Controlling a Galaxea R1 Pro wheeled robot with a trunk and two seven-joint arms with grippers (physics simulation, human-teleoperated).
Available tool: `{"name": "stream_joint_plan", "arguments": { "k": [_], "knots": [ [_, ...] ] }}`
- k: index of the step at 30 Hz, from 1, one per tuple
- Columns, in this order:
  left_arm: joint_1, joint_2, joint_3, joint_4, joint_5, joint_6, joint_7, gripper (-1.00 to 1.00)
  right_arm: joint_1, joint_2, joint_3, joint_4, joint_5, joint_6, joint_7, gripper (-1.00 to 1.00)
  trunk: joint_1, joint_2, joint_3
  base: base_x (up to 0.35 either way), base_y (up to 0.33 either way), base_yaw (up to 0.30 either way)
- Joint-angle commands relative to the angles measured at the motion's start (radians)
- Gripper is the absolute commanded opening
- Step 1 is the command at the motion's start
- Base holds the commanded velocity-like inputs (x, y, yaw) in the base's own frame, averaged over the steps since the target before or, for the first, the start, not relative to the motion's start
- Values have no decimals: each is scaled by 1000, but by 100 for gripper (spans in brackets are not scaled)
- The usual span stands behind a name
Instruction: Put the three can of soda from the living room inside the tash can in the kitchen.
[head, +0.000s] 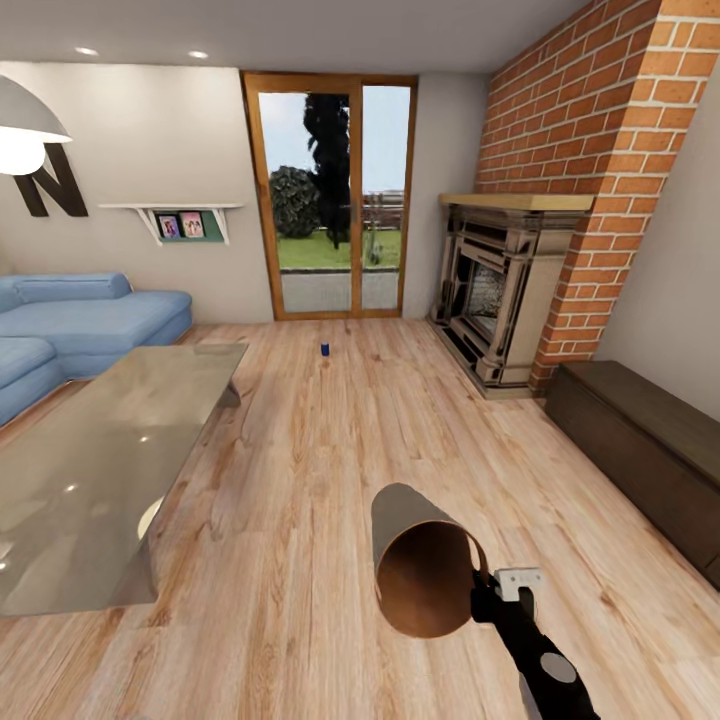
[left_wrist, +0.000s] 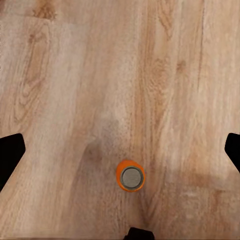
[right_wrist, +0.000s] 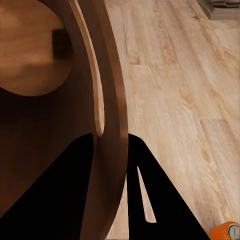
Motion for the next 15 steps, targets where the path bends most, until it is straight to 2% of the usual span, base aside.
{"name": "stream_joint_plan", "arguments": {
  "k": [1, 4, 7, 9, 15],
  "knots": [
    [-1, 1, 0, 3, 0, 0, 1, 100, -6, 13, 0, -53, -3, 52, 5, -100, 0, 0, 0, 0, 0, 0],
    [-1, 1, 0, 6, -1, 0, 2, 100, -34, 35, 2, -98, -3, 132, 4, -100, 0, 0, 0, 0, 0, 0],
    [-1, 1, 0, 7, -1, 0, 3, 100, -68, 43, 3, -113, -3, 165, 4, -100, 0, 0, 0, 0, 0, 0],
    [-1, 1, -1, 8, -4, -13, 3, 100, -137, 50, 3, -130, -3, 240, 5, -100, 0, 0, 0, 0, 0, 0],
    [-1, 1, -2, 26, -5, -22, 3, 100, -217, 52, 3, -130, -4, 306, 5, -100, 0, 0, -1, 0, 0, 0]
  ]
}}
